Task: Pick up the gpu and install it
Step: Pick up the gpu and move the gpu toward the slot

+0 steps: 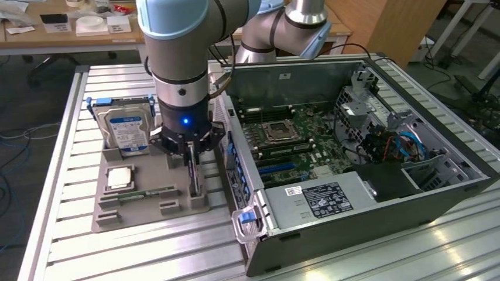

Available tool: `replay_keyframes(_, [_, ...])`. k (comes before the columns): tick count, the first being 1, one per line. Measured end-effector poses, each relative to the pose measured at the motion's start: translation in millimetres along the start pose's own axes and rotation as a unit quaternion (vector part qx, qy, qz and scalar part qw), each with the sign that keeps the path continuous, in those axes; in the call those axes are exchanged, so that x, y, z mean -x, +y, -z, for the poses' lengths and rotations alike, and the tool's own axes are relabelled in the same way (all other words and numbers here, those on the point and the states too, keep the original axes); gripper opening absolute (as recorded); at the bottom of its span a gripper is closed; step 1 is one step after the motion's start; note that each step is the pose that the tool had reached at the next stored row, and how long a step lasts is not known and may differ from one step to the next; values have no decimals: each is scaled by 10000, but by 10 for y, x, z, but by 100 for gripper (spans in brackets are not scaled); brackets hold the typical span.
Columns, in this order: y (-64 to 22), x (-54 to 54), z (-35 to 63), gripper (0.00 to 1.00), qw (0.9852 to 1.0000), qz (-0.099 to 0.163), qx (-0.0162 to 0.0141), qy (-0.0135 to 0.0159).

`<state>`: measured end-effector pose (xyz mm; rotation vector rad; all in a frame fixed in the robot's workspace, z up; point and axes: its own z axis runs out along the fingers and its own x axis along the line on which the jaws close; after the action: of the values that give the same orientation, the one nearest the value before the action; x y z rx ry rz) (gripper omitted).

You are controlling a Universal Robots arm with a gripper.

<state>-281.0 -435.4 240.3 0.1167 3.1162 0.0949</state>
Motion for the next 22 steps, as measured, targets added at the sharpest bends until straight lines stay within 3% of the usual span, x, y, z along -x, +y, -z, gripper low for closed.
replay_keyframes(18, [14,5,223,27,10000,68,36,7])
replay_keyframes(22, [14,5,232,27,10000,70,41,7])
